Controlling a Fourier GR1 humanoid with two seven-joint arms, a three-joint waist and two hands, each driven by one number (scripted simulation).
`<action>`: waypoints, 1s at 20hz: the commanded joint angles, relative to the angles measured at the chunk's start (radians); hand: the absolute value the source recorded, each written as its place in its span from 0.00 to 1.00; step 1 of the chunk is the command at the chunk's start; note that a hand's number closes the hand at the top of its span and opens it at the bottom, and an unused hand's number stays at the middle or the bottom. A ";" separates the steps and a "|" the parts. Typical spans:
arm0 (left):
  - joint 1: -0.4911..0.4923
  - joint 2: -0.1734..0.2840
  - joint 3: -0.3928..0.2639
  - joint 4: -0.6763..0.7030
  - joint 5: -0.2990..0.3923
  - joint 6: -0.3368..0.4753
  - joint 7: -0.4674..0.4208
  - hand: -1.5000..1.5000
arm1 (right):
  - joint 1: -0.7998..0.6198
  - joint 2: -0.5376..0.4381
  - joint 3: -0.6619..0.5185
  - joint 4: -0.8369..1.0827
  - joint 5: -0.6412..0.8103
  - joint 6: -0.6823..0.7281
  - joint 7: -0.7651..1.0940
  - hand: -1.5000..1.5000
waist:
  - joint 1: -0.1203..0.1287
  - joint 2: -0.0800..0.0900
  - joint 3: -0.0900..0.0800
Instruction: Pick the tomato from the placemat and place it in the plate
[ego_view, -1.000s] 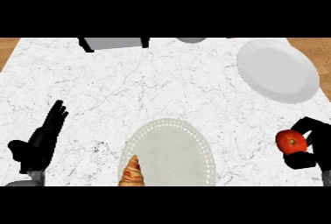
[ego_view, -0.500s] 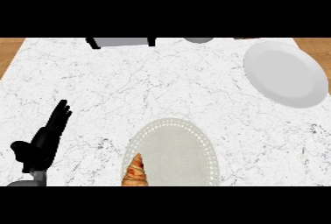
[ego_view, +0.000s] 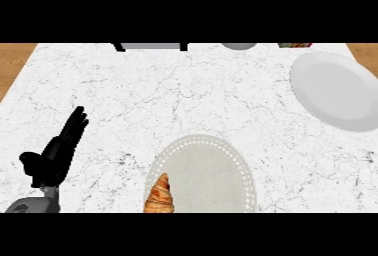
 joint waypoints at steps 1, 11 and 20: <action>0.025 -0.029 -0.018 -0.025 -0.027 0.001 0.010 0.50 | -0.136 -0.003 0.021 0.165 0.029 0.017 -0.077 1.00 | 0.017 0.003 0.000; -0.079 -0.022 0.034 0.096 -0.023 -0.046 -0.032 0.50 | -0.503 0.032 0.220 0.301 0.120 0.093 0.051 1.00 | 0.032 0.008 0.000; 0.008 -0.057 0.003 0.003 -0.071 -0.015 -0.034 0.50 | -0.800 0.135 0.277 0.710 0.244 0.003 -0.075 1.00 | 0.044 0.010 0.001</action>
